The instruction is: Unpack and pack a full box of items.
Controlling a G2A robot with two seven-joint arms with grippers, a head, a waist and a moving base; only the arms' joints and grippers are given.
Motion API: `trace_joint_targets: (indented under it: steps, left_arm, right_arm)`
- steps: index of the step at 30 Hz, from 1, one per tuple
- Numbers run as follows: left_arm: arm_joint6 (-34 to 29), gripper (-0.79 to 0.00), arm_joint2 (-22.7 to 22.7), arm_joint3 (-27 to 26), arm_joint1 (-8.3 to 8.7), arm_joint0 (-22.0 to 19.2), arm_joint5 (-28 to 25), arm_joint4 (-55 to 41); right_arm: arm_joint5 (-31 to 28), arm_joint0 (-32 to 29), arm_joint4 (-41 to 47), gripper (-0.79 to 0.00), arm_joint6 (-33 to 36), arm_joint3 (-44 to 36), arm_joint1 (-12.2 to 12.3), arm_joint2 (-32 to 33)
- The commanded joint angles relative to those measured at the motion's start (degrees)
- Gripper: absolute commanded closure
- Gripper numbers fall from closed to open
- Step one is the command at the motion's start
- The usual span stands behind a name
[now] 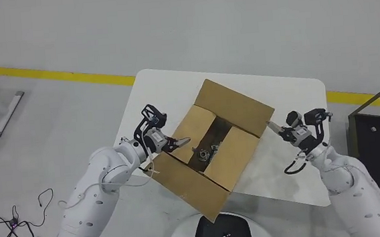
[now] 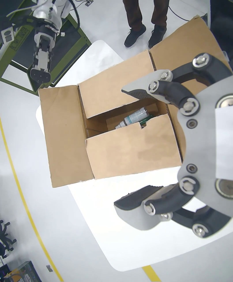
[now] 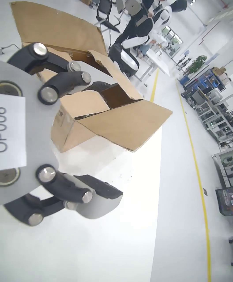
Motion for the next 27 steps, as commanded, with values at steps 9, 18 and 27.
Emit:
trace_joint_targets:
  steps: [9, 18, 27]
  left_arm:
    - [0.4, -0.785, -0.6, -0.5, 0.28, 0.5, -0.1, -0.5]
    - [0.5, -0.785, -0.5, -0.6, 0.37, 0.6, 0.1, -0.4]
    - [0.5, -0.785, -0.5, -0.6, 0.37, 0.6, 0.1, -0.4]
  right_arm:
    - [0.2, -17.5, -9.3, 0.0, -9.0, -10.9, 0.9, 3.8]
    - [2.2, -15.1, -12.6, 0.0, -7.1, -3.1, -0.2, -4.0]
    - [5.5, -3.0, -10.9, 0.0, -4.9, 7.7, -2.4, -12.2]
